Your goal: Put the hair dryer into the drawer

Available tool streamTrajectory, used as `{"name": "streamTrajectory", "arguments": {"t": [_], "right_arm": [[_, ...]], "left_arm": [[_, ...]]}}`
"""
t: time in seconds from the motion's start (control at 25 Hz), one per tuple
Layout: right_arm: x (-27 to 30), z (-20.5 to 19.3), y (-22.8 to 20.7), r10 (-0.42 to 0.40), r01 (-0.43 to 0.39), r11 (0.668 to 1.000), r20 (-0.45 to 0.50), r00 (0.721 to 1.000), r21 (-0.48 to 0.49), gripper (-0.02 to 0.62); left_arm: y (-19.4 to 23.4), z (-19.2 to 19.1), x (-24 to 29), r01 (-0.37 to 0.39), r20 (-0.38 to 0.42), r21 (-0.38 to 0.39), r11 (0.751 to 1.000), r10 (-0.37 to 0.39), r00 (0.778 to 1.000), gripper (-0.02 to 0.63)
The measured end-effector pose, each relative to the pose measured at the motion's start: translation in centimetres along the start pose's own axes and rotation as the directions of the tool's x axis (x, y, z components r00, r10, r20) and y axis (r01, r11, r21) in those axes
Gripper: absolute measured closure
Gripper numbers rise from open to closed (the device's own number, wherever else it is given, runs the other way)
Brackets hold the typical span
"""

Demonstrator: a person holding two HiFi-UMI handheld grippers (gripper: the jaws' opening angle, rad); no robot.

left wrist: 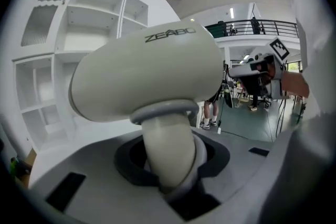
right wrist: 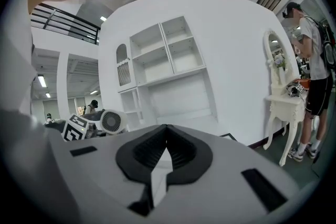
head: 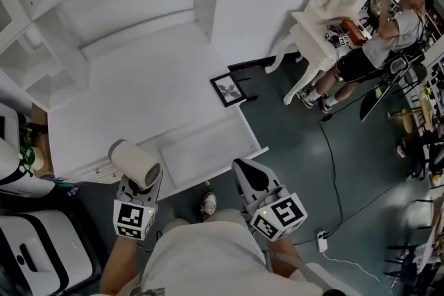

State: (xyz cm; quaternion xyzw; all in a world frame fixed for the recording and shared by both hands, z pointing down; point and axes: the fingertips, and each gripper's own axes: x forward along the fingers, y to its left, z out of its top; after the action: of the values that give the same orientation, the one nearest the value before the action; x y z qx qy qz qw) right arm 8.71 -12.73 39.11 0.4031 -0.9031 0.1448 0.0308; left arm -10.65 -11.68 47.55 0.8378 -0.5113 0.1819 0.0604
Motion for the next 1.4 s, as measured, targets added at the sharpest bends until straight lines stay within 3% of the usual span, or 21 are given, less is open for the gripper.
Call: {"name": "streamTrajectory", "arguments": {"t": [0.36,0.6,1.0,1.4], "right_arm": [[0.8,-2.3,-2.8,0.004,-0.003,1.0,-0.085,0.996,0.018,0.588],[1.9,-2.4,-3.9,0.011,-0.014,0.999,-0.114,0.993,-0.03,0.588],[2.7,-4.8,-5.7,-0.005,0.005,1.0,-0.177,0.984,-0.004,0.588],[2.6,-6.6,-6.8,-0.032,0.035,0.999,-0.237,0.971,0.009,0.588]], "left_arm": [[-1.0,-8.2,7.7,0.071,-0.206,0.035,0.997,-0.062,0.977,0.471],[-1.5,-12.5,11.6,0.125,-0.319,0.061,0.99,-0.1,0.943,0.471],[-2.0,-19.1,16.8,0.211,-0.475,0.101,0.972,-0.14,0.869,0.469],[-2.5,-23.8,20.4,0.259,-0.571,0.111,0.959,-0.152,0.807,0.468]]}}
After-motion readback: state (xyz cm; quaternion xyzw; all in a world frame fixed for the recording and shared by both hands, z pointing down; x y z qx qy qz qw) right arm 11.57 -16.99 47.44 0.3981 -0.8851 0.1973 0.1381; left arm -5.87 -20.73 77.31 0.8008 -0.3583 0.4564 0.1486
